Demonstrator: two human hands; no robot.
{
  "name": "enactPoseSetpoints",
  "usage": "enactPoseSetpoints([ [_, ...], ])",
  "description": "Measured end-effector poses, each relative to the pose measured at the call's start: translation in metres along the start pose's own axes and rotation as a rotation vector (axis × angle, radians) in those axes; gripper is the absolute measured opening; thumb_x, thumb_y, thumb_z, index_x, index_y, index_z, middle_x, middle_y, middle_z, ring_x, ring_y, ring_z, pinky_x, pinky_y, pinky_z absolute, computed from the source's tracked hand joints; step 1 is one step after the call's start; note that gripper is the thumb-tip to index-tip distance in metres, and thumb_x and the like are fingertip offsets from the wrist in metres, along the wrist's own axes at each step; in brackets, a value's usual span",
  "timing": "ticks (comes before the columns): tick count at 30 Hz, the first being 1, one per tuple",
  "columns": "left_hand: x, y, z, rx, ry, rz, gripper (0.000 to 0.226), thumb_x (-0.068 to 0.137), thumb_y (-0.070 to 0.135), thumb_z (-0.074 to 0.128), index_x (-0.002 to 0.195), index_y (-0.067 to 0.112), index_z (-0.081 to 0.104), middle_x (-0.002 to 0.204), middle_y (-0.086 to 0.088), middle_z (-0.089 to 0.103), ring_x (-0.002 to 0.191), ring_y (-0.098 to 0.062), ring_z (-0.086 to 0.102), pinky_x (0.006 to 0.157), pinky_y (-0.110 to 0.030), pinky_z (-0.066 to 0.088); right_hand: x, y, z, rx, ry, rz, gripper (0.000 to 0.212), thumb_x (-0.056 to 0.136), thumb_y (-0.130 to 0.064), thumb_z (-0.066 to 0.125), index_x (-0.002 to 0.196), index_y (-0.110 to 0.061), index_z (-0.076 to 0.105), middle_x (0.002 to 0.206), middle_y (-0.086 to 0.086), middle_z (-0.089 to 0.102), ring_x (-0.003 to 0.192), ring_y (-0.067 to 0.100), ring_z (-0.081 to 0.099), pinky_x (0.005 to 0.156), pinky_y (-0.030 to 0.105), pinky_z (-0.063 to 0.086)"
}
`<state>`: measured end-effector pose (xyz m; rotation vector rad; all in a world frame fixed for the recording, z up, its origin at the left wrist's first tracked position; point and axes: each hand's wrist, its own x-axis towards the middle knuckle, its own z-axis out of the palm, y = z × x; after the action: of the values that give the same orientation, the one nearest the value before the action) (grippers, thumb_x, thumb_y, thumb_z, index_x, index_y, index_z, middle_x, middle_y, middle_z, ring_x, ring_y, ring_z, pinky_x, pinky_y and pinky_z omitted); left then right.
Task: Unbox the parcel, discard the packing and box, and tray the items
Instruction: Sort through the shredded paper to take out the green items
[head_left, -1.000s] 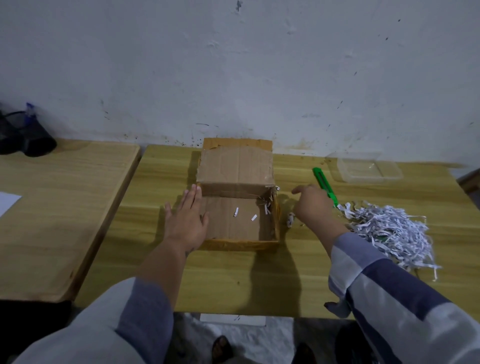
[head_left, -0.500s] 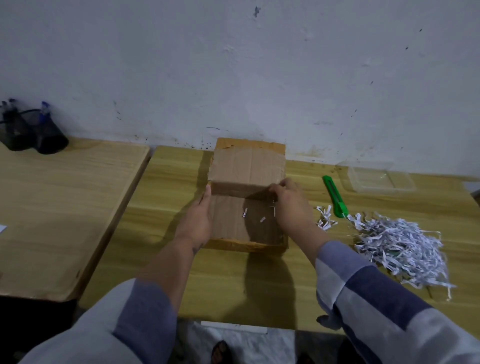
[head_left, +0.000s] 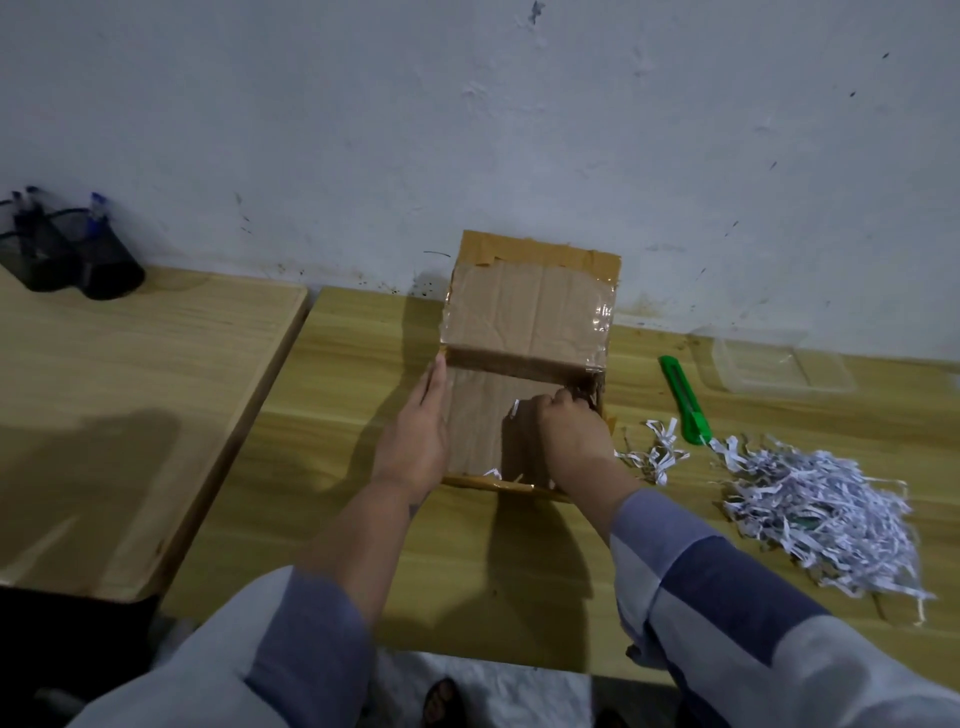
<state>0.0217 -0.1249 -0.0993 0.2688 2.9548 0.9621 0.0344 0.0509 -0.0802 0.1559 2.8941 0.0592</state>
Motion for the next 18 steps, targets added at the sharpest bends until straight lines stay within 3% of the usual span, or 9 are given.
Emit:
enactPoseSetpoints([
  [3, 0.0, -0.003, 0.001, -0.031, -0.008, -0.024, 0.072, 0.097, 0.006, 0.041, 0.152, 0.031, 0.001, 0.156, 0.004, 0.027, 0.09, -0.008, 0.046, 0.07, -0.026, 0.045, 0.001, 0.001, 0.0, 0.155, -0.005, -0.038, 0.039, 0.084, 0.007, 0.053, 0.121, -0.004, 0.055, 0.125, 0.016, 0.053, 0.114, 0.033, 0.055, 0.092, 0.039, 0.05],
  [8, -0.001, -0.002, -0.002, -0.068, -0.017, -0.021, 0.065, 0.1, 0.014, 0.037, 0.152, 0.032, 0.002, 0.156, 0.006, 0.026, 0.112, -0.017, 0.052, 0.079, -0.025, 0.044, 0.013, -0.005, 0.003, 0.539, 0.052, -0.151, 0.035, 0.087, -0.005, 0.056, 0.119, -0.018, 0.06, 0.119, 0.008, 0.06, 0.11, 0.025, 0.056, 0.093, 0.037, 0.051],
  [10, -0.002, -0.002, -0.003, -0.077, -0.012, -0.013, 0.061, 0.101, 0.018, 0.035, 0.152, 0.033, 0.003, 0.156, 0.007, 0.026, 0.116, -0.019, 0.052, 0.083, -0.029, 0.046, 0.017, -0.006, 0.004, 0.423, 0.087, -0.214, 0.044, 0.088, -0.007, 0.054, 0.13, -0.019, 0.053, 0.128, 0.007, 0.053, 0.121, 0.028, 0.045, 0.1, 0.042, 0.045],
  [13, -0.003, -0.003, -0.003, -0.094, -0.011, -0.008, 0.059, 0.102, 0.022, 0.033, 0.152, 0.034, 0.003, 0.156, 0.009, 0.025, 0.121, -0.019, 0.049, 0.089, -0.031, 0.046, 0.019, -0.004, 0.004, 0.224, -0.032, -0.256, 0.058, 0.087, -0.008, 0.055, 0.141, -0.019, 0.038, 0.141, 0.007, 0.038, 0.129, 0.03, 0.032, 0.104, 0.048, 0.041],
  [18, -0.001, -0.007, 0.001, -0.119, -0.024, -0.016, 0.058, 0.102, 0.023, 0.031, 0.151, 0.036, 0.003, 0.157, 0.011, 0.022, 0.128, -0.017, 0.044, 0.092, -0.03, 0.043, 0.012, -0.003, 0.01, 0.293, -0.08, -0.289, 0.053, 0.086, -0.006, 0.058, 0.136, -0.017, 0.045, 0.133, 0.007, 0.045, 0.123, 0.03, 0.042, 0.103, 0.04, 0.04],
])
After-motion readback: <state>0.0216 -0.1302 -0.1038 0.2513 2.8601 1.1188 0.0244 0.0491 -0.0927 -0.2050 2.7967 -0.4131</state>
